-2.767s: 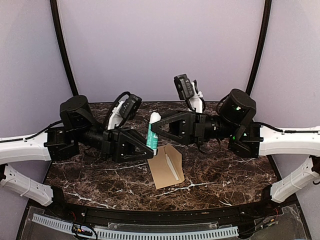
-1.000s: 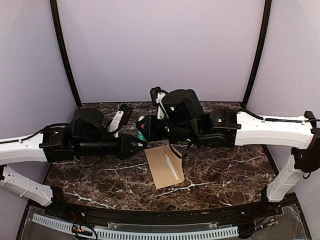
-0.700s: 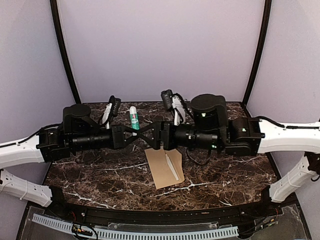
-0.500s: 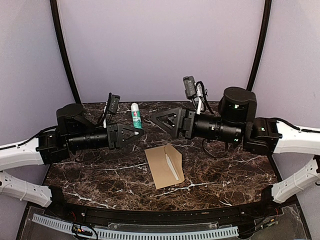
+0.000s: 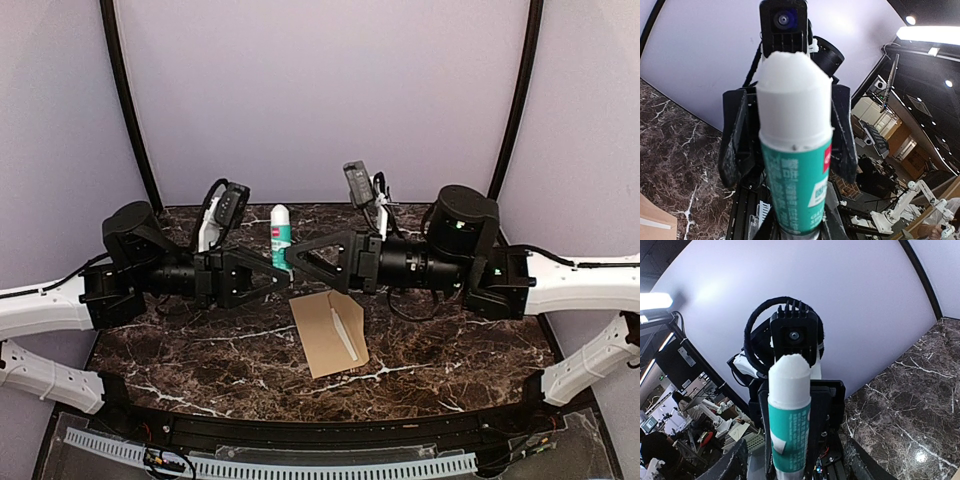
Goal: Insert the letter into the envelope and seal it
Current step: Unscrew the solid glue.
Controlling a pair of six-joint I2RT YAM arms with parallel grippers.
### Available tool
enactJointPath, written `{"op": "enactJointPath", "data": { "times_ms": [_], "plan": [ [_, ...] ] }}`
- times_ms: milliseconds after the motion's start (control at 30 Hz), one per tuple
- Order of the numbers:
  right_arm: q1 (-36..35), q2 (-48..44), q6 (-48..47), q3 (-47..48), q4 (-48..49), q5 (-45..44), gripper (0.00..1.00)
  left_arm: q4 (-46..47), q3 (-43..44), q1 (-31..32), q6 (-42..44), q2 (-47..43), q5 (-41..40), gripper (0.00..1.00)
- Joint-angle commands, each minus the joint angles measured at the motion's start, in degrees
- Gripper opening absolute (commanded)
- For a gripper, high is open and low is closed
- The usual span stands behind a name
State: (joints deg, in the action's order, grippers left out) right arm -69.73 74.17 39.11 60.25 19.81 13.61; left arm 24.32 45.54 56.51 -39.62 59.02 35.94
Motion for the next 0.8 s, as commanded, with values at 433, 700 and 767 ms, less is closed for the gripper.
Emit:
{"op": "enactJointPath", "data": {
  "times_ms": [433, 700, 767],
  "plan": [
    [-0.21, 3.70, 1.63, 3.34, 8.87, 6.20, 0.06, -7.82, 3.30, 0.17, 5.98, -0.07, -7.49, 0.00],
    [-4.04, 9.21, -1.93, 13.80, -15.16, -15.86, 0.02, -25.07, 5.21, 0.33, 7.52, 0.06, -31.75, 0.00],
    [-4.37, 10.51, -0.90, 14.84, -17.13, -18.12, 0.01, -25.77, 5.26, 0.57, 7.46, 0.49, -32.53, 0.00]
  ]
}}
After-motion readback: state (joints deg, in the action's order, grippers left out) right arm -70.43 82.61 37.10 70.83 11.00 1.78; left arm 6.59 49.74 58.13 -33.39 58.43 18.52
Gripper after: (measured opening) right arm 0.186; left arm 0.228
